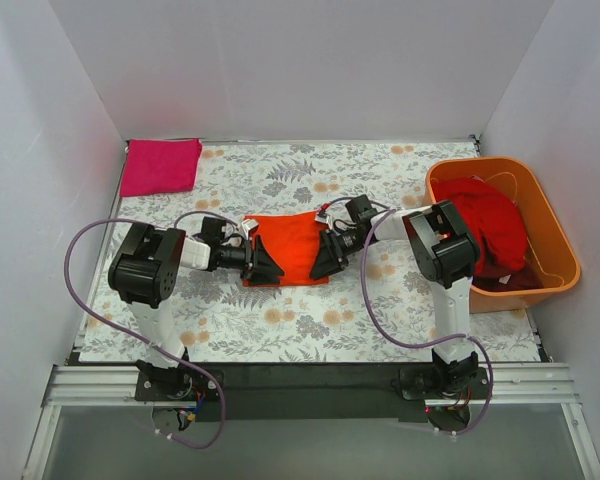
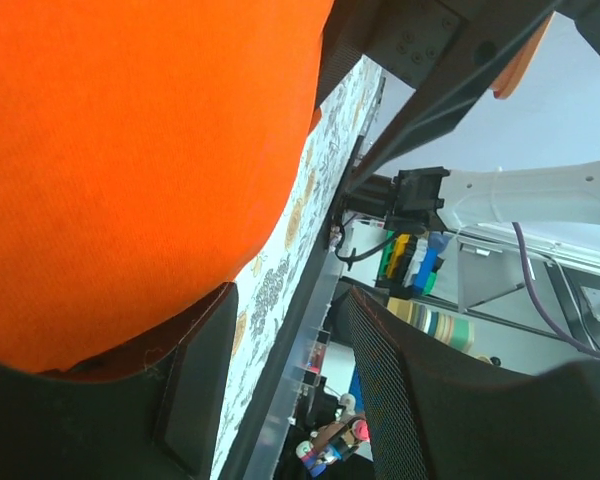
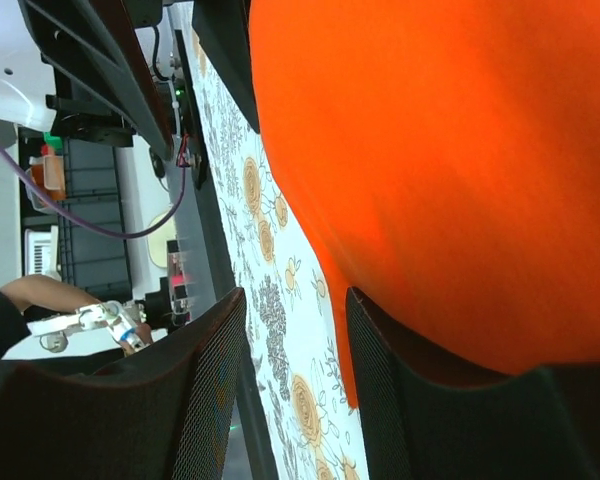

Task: Fold and stack the t-shirts
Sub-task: Fold the tshirt

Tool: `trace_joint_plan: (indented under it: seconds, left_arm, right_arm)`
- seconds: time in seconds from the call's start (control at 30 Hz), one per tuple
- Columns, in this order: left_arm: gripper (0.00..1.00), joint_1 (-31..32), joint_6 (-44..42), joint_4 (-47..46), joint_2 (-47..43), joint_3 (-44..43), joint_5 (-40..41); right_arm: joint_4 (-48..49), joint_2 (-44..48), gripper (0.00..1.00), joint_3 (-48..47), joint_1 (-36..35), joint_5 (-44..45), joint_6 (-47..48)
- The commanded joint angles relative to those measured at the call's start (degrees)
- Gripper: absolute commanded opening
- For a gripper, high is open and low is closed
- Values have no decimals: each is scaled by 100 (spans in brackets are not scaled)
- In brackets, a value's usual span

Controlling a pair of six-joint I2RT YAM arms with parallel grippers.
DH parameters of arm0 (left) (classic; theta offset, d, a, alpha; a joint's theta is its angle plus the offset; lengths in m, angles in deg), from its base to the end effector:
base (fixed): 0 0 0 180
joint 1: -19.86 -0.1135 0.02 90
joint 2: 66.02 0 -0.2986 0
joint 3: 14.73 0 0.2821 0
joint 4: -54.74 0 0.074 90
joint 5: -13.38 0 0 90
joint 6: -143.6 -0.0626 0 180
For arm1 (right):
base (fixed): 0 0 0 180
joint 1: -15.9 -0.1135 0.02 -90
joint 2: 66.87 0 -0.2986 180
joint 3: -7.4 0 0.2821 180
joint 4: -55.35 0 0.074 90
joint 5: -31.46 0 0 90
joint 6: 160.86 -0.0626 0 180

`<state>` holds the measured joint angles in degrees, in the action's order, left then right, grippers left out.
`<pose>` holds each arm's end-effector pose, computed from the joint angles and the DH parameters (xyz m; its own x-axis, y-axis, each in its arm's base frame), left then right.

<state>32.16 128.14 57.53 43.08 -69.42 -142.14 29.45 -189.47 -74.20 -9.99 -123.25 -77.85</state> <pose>0.3162 -0.1272 0.0823 -0.7683 -0.2413 0.5929 -0.6396 0.2525 -0.7260 0.3651 0.2401 0.0873 -0.8829 -0.3707 -0.2882 -0.4012 0.2766 0.8732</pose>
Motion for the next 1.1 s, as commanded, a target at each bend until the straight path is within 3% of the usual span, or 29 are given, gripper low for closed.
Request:
trace_joint_plan:
  seconds: [0.0,0.13,0.27,0.43,0.57,0.67,0.77,1.07]
  left_arm:
    - [48,-166,-106,289,-72,207,189]
    - [48,-307,-816,1676,-1046,-99,56]
    - [45,-307,-1144,1837,-1743,-881,328]
    - [36,-307,-942,1294,-787,-1954,907]
    - [35,-377,-696,994,206,-2884,1137]
    - [35,-517,-441,985,840,-3422,1181]
    - [34,-675,-432,774,1262,-3625,1243]
    - [34,-948,-756,818,1720,-3335,1489]
  right_arm:
    - [-148,-53,53,322,224,1074,320]
    - [-1184,535,46,-220,356,725,1180]
    - [-1230,1089,42,-1187,365,433,1156]
    - [-528,309,34,-2303,383,555,462]
    - [-308,-658,30,-3743,392,582,163]
    - [-298,-1290,28,-4237,461,582,119]
    - [-237,-1809,27,-4353,558,582,92]
    - [-158,-2250,24,-4406,866,1197,531]
